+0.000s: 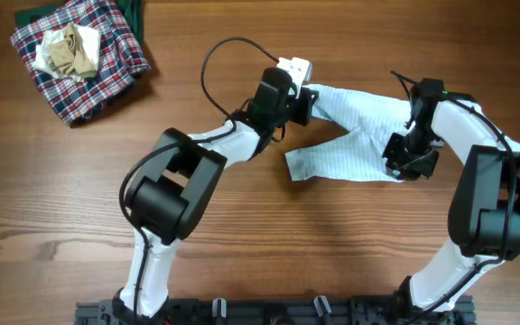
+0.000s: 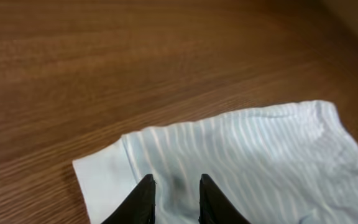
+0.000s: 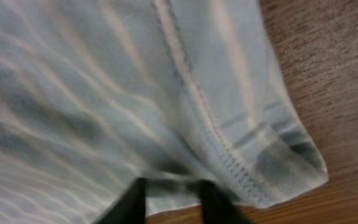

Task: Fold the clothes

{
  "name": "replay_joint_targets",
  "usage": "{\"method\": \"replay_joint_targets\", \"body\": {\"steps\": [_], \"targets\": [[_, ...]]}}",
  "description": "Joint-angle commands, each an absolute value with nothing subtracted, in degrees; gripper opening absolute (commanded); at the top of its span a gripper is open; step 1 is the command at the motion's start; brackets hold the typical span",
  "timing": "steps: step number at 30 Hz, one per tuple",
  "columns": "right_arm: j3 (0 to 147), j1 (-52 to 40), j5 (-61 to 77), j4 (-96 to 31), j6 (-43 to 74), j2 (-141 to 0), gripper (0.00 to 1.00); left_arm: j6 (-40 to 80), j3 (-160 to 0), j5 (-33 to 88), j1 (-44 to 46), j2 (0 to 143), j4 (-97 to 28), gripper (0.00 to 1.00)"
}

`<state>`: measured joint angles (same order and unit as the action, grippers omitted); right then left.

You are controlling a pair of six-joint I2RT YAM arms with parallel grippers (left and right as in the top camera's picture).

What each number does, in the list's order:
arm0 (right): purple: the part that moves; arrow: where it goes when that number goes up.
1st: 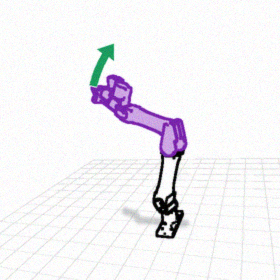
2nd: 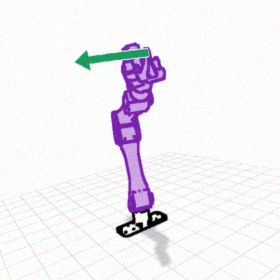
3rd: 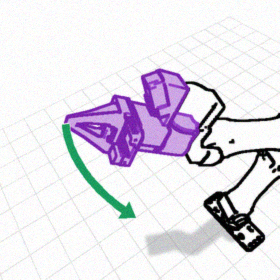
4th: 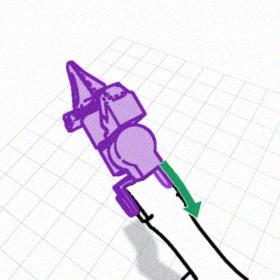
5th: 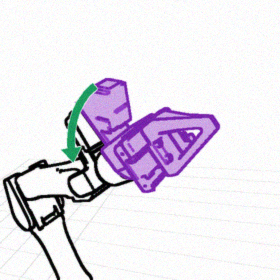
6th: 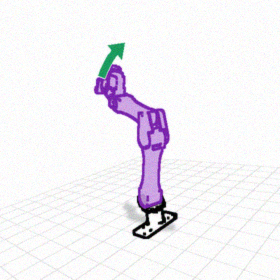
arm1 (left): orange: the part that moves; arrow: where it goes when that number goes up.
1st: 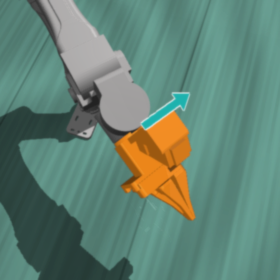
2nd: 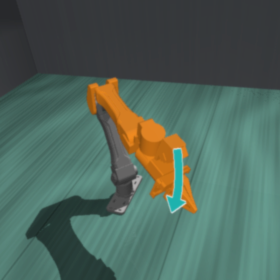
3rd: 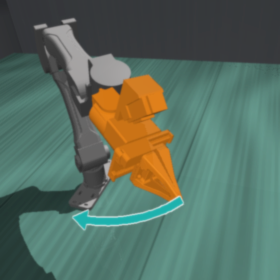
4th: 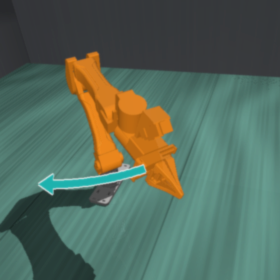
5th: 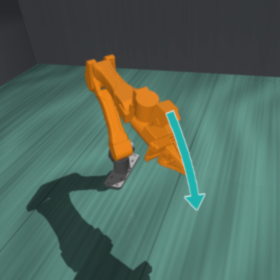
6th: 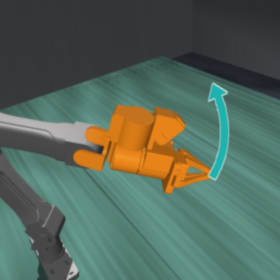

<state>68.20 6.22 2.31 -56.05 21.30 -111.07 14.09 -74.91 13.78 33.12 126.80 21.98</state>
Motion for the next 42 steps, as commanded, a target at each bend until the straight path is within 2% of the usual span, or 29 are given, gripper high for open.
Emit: {"method": "replay_joint_targets", "body": {"steps": [1,2,3,5,7,19,22,23,24,27,42], "targets": [[66.89,5.8,5.43,-54.17,20.99,-113.03,0.44,14.15,-75.68,12.78,33.01,130.65,22.98,0.24],[66.89,5.8,5.43,-54.08,20.99,-113.03,0.57,14.17,-75.68,12.78,32.99,130.74,22.96,0.24],[66.89,5.8,5.43,-54.04,20.99,-113.03,0.62,14.17,-75.68,12.78,32.99,130.74,22.96,0.24],[66.89,5.8,5.45,-54.02,21.02,-113.03,0.78,14.17,-75.68,12.73,32.99,130.76,22.94,0.25],[66.89,5.8,5.45,-54.04,21.02,-113.03,1.0,14.17,-75.68,12.49,32.99,130.96,22.92,0.26],[66.89,5.8,6.11,-53.98,21.15,-113.03,1.0,14.13,-75.72,10.13,31.35,131.04,18.55,0.32],[66.92,5.8,6.09,-53.17,21.17,-113.01,1.0,14.13,-75.79,10.15,30.11,131.04,17.15,0.45],[67.13,5.8,6.09,-53.1,21.21,-112.9,1.0,14.11,-76.01,10.15,29.58,131.04,15.73,0.43],[67.4,5.8,6.09,-53.1,21.23,-112.86,1.0,13.93,-76.23,10.15,29.23,131.04,14.39,0.36],[69.1,5.8,6.11,-52.69,22.68,-111.11,1.0,13.89,-76.64,10.15,28.4,131.04,11.7,0.05],[71.33,5.82,6.07,-53.28,23.57,-87.59,1.0,13.72,-76.84,6.68,27.14,131.04,7.33,0.04]]}}
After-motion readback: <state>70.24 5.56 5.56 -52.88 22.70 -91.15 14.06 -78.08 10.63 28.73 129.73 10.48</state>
